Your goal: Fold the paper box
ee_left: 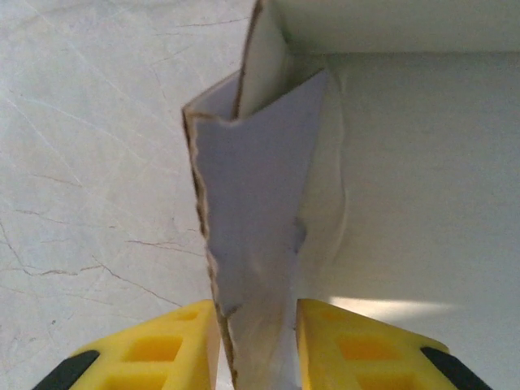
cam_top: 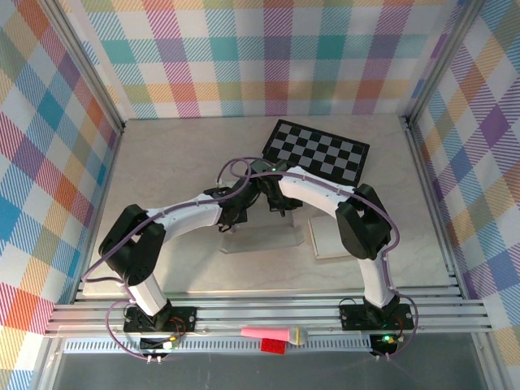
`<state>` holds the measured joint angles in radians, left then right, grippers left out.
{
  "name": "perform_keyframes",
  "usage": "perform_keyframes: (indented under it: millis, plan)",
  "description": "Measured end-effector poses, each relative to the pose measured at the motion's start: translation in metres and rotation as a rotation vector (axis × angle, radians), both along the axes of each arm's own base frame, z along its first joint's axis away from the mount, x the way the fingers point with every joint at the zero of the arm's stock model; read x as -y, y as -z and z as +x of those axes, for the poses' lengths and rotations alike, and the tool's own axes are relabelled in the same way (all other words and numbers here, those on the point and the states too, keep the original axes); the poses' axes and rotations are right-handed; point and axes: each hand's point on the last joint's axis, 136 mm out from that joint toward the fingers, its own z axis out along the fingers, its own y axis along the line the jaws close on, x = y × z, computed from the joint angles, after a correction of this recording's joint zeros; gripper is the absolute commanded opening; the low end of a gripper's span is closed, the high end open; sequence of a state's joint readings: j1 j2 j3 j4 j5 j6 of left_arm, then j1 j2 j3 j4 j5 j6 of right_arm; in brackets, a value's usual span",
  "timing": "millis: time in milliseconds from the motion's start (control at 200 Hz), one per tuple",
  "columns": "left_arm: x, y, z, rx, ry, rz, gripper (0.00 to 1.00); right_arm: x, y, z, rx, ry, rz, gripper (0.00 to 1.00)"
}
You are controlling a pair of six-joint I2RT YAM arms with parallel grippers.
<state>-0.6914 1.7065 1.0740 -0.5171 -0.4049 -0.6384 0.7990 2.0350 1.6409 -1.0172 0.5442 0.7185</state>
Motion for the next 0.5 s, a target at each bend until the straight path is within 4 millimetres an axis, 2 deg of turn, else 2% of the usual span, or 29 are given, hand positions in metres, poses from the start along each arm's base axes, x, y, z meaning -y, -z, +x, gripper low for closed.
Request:
perform_keyframes:
  millis: [205, 340, 500]
  plan:
    - [0.0013, 0.0065, 0.0028, -0.008, 0.002, -0.004, 0.2, 0.0001, 0.0006, -0.0003, -0.007, 0.002, 0.006, 0.0]
    - [0.0018, 0.0069, 0.0034, -0.004, -0.002, -0.009, 0.0, -0.0011, 0.0013, -0.0009, -0.012, 0.002, 0.014, 0.0]
    - [-0.0003, 0.0065, 0.0036, 0.01, -0.025, 0.005, 0.0, -0.0027, 0.0018, -0.0012, -0.015, 0.002, 0.023, 0.0]
